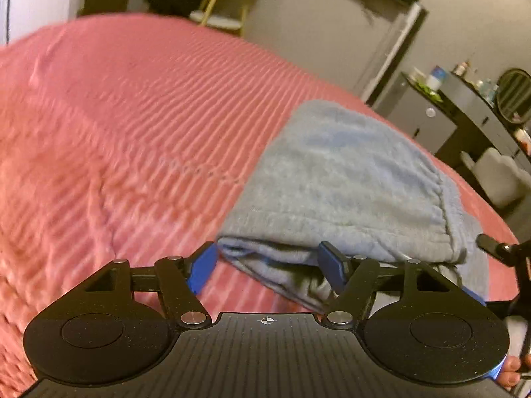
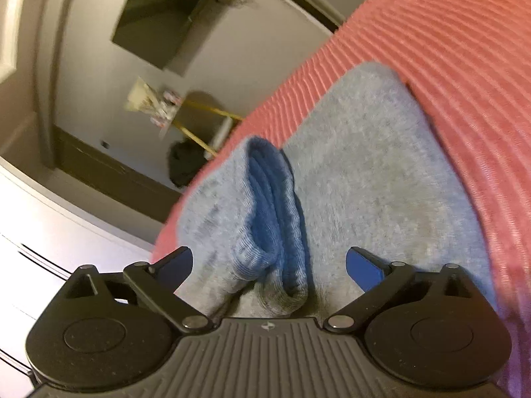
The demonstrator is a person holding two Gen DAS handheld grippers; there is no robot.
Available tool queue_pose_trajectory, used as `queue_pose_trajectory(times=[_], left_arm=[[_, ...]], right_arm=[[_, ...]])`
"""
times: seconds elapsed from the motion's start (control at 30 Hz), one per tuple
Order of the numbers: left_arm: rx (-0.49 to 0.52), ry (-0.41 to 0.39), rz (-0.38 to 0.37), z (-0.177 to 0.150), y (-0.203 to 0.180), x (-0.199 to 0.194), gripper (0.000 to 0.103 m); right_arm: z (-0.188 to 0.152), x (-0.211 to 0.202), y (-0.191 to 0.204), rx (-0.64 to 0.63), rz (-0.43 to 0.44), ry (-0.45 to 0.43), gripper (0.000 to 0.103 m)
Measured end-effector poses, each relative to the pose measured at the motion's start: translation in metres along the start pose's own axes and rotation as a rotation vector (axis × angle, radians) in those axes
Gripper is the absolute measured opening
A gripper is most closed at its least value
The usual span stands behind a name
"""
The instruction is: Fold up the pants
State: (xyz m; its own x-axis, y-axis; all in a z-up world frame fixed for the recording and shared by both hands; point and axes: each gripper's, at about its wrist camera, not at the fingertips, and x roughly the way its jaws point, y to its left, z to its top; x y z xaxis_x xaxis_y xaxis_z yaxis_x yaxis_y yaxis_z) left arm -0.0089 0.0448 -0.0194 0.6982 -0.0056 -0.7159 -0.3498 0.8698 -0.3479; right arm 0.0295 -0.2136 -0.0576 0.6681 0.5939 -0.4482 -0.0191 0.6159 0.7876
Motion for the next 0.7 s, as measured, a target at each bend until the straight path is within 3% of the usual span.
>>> queue_pose_trajectory(times=[0.13,0.23,0.4,0.43,0.47,0.53,0.6,0.7], left_arm=[[-0.086,0.017,-0.066,-0.007,0.016,0.001,0.066],[-0.165,0.025,-0.106,-0.008,0.031,0.004,0.066],[-0.234,0.073,-0.134,-0.009,0.042,0.008,0.069],[-0.253,0.069,-0.133,-0.010,0.046,0.006,0.069],[-0.271,0.065,-0.142,-0.011,0.050,0.005,0.069],[-0.294,0.059,-0.159,-0.014,0.055,0.003,0.070],[-0.282,0.059,-0.158,-0.014,0.054,0.004,0.070],[-0.247,0.072,-0.151,-0.015,0.046,0.003,0.073]], right_arm=[[0.008,0.026,0.019,-0.028,-0.088,0.086,0.099],[0.017,0.043,0.027,0.034,-0.038,0.188,0.099],[0.020,0.057,0.016,0.191,0.002,0.155,0.096],[0.020,0.060,0.017,0.205,0.005,0.144,0.089],[0.019,0.061,0.018,0.217,0.004,0.140,0.072],[0.018,0.067,0.023,0.227,-0.033,0.158,0.050],[0.012,0.071,0.025,0.228,-0.034,0.144,0.050],[0.004,0.079,0.032,0.217,-0.071,0.125,0.059]])
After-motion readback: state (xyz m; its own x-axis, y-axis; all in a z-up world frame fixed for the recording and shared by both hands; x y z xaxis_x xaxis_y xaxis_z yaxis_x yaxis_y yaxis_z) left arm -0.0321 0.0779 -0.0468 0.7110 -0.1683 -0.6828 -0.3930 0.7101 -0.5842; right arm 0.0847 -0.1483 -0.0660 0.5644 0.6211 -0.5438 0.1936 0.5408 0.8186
